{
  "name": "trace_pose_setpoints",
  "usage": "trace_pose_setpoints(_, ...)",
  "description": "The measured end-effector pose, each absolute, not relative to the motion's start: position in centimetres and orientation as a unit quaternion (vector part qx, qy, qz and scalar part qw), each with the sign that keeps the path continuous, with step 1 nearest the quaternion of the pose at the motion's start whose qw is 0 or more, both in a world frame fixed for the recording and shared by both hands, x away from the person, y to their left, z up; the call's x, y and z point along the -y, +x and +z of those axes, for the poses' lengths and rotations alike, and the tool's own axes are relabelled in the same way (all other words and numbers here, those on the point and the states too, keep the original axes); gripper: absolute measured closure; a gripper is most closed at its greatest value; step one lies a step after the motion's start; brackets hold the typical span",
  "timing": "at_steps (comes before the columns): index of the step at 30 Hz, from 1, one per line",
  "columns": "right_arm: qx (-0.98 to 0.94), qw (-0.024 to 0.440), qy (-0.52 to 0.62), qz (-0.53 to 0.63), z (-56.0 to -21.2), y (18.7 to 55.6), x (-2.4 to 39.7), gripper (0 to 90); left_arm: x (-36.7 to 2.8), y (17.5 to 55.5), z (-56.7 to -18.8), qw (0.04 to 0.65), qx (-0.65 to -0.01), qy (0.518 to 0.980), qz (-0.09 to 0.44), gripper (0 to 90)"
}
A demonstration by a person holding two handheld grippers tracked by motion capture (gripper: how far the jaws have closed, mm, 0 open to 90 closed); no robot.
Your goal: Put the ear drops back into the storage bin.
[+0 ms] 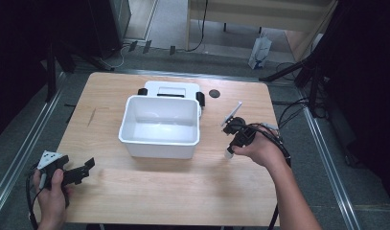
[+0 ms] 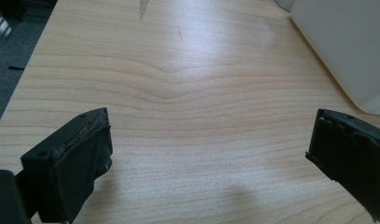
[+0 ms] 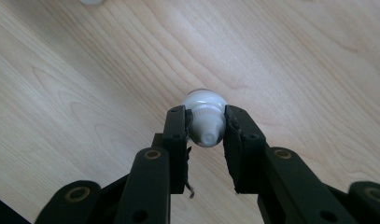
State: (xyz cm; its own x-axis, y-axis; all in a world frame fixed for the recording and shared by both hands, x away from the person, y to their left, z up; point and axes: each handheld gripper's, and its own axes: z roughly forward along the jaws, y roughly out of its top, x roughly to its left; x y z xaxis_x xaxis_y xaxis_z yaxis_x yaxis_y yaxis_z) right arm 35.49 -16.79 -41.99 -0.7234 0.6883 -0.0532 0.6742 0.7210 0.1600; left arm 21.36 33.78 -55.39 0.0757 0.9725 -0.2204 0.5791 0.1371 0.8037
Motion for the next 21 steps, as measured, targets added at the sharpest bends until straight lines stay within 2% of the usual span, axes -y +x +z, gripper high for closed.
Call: trace_pose_setpoints(21,-0.929,0.074,0.348,0.098,-35.8,36.9,14.3,72.0,-33.6,21.2,-55.3,0.407,-0.632,0.606,0.259,0.4)
